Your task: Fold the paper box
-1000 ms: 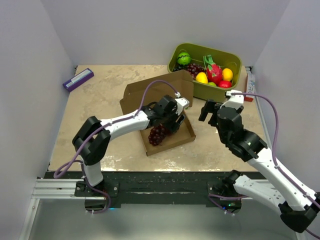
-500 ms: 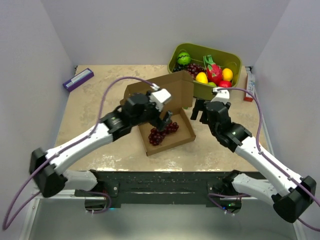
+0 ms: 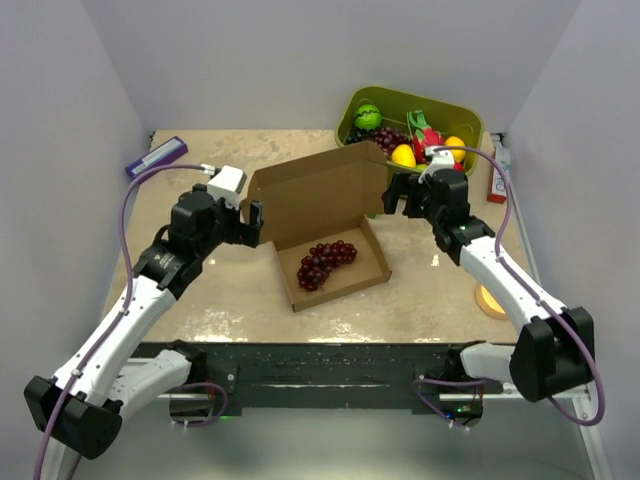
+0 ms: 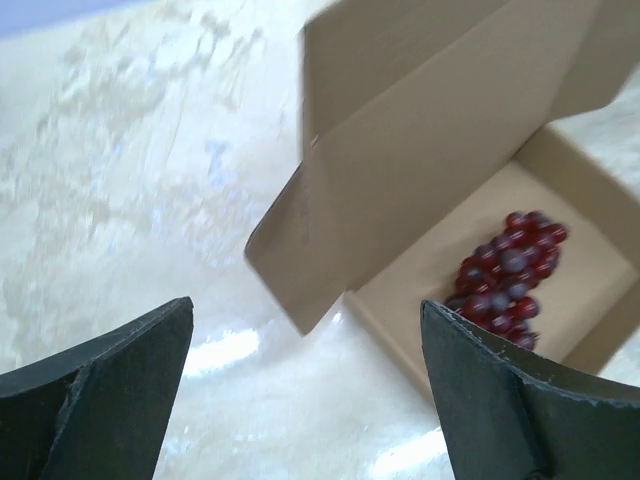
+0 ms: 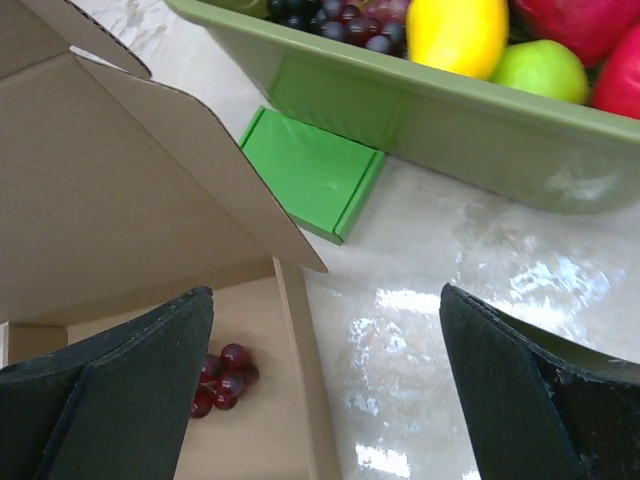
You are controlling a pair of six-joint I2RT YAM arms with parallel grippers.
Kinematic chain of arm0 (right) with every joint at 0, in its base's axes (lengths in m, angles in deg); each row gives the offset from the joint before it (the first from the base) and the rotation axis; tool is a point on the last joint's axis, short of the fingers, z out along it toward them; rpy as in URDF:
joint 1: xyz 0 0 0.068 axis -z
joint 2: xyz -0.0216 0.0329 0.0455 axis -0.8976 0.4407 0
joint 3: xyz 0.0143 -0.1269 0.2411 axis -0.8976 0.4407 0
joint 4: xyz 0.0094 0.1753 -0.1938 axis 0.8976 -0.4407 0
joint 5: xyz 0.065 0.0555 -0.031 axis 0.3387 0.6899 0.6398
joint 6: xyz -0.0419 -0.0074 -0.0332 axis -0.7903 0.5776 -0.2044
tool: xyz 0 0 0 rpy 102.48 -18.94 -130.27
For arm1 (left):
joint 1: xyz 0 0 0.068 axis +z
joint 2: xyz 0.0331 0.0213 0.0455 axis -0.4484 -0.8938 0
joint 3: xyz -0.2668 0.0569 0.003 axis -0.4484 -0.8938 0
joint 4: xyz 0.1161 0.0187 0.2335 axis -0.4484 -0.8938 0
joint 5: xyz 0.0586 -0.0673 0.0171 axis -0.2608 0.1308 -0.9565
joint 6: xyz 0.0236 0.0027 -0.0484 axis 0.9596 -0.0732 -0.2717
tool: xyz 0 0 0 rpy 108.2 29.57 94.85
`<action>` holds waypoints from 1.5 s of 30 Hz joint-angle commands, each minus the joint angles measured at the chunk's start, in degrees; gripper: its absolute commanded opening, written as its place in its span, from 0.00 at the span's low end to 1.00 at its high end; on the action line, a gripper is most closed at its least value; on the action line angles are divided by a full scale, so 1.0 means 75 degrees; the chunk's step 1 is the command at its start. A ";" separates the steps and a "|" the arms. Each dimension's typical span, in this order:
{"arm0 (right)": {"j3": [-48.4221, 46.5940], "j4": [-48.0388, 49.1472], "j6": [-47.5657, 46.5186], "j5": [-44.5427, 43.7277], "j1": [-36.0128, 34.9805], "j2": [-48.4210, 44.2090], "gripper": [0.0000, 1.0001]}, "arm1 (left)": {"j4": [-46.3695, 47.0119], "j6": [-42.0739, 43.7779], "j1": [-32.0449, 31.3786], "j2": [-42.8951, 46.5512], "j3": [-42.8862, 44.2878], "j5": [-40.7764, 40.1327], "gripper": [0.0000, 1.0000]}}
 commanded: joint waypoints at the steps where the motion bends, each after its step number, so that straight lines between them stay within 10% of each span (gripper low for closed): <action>1: -0.0700 0.1100 -0.0891 0.1296 0.0141 0.0387 0.99 | 0.0134 -0.0227 0.0221 -0.0001 -0.0229 0.0006 1.00; 8: -0.1274 0.1369 -0.1594 0.1953 0.0294 0.1219 0.99 | 0.0580 -0.0076 0.0572 -0.0633 -0.0336 0.0956 0.95; 22: -0.1416 0.1955 -0.1900 0.3745 0.0329 0.1935 0.91 | 0.1201 0.0229 0.0784 -0.1302 -0.0371 0.1601 0.54; 28: -0.1380 0.2166 -0.1853 0.4063 0.0329 0.2029 0.72 | 0.1365 0.0288 0.0784 -0.1559 -0.0301 0.1694 0.31; 35: -0.1321 0.1430 -0.1981 0.2367 -0.0150 0.1666 0.56 | 0.1763 -0.0168 0.0784 -0.1759 -0.0230 0.2069 0.07; 45: -0.0701 0.0784 -0.1607 0.0571 -0.0468 0.0880 0.57 | 0.1975 -0.0450 0.0784 -0.2029 -0.0207 0.2281 0.01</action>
